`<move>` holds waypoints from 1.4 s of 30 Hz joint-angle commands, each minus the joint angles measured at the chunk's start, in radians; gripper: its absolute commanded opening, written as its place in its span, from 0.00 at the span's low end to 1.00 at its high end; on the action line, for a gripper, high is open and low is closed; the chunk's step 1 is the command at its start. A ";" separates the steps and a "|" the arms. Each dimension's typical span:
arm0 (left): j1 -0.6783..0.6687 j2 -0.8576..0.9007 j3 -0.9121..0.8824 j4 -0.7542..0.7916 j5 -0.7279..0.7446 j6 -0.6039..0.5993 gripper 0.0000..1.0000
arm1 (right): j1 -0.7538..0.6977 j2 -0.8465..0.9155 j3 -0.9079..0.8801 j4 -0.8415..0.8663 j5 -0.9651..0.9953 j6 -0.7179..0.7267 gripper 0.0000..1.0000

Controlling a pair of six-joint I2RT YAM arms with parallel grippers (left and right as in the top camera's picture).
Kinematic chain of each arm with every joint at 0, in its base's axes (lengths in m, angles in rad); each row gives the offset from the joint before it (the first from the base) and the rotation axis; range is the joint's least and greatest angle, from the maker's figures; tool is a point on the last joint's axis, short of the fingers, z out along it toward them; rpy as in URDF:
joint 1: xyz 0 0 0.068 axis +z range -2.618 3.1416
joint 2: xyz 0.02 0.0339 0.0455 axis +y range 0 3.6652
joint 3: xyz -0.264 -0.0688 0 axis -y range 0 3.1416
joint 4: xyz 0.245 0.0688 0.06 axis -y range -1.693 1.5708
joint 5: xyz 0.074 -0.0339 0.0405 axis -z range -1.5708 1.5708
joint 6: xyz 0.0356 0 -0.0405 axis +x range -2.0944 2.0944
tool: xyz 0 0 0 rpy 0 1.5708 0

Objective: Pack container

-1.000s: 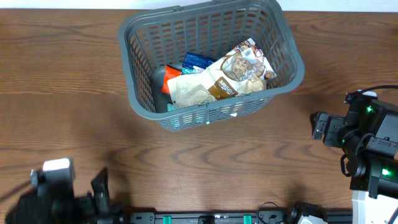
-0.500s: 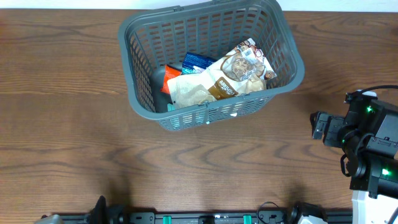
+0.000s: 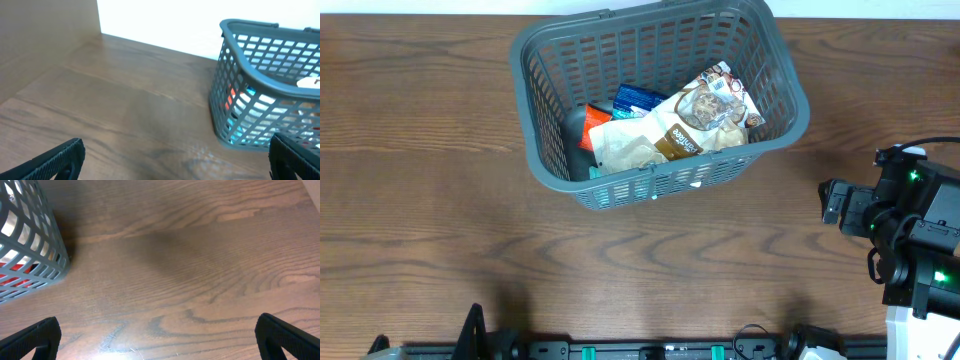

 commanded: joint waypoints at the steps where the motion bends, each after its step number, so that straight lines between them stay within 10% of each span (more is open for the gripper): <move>1: 0.004 -0.002 -0.045 0.033 0.033 -0.009 0.99 | 0.011 -0.002 0.000 -0.002 -0.004 0.005 0.99; 13: 0.013 -0.151 -0.491 0.635 0.236 0.037 0.99 | 0.011 -0.002 0.000 -0.002 -0.004 0.005 0.99; 42: -0.030 -0.151 -1.152 1.209 0.259 0.294 0.99 | 0.011 -0.002 0.000 -0.002 -0.004 0.005 0.99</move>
